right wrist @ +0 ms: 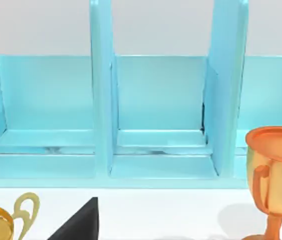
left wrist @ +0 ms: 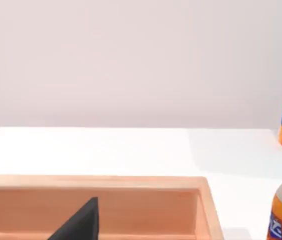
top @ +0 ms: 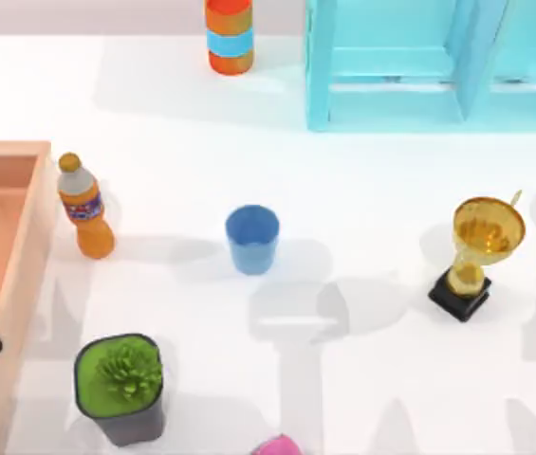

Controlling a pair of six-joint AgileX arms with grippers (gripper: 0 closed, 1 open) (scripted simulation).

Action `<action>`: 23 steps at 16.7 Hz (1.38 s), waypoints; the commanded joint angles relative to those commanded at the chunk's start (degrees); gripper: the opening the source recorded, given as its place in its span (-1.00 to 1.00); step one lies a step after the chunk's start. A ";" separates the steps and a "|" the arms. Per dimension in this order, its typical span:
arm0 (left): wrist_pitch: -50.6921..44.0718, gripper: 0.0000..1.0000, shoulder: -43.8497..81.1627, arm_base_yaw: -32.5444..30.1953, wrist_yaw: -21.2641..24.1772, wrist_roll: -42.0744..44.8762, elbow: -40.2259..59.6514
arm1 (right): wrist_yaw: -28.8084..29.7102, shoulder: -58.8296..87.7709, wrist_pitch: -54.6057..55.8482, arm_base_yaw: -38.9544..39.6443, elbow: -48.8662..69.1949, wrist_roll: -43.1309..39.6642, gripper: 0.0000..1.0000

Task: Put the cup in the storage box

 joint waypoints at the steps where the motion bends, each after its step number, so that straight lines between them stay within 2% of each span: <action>1: 0.00 1.00 0.00 0.00 0.00 0.00 0.00 | 0.00 0.00 0.00 0.00 0.00 0.00 1.00; 6: -3.47 1.00 4.91 -1.91 0.03 -0.75 4.80 | 0.00 0.00 0.00 0.00 0.00 0.00 1.00; 10: -12.31 1.00 17.45 -6.54 0.10 -2.99 17.44 | 0.00 0.00 0.00 0.00 0.00 0.00 1.00; 15: -28.41 1.00 40.58 -14.38 0.16 -7.83 41.31 | 0.00 0.00 0.00 0.00 0.00 0.00 1.00; 23: -58.60 1.00 86.36 -27.12 0.27 -19.35 88.12 | 0.00 0.00 0.00 0.00 0.00 0.00 1.00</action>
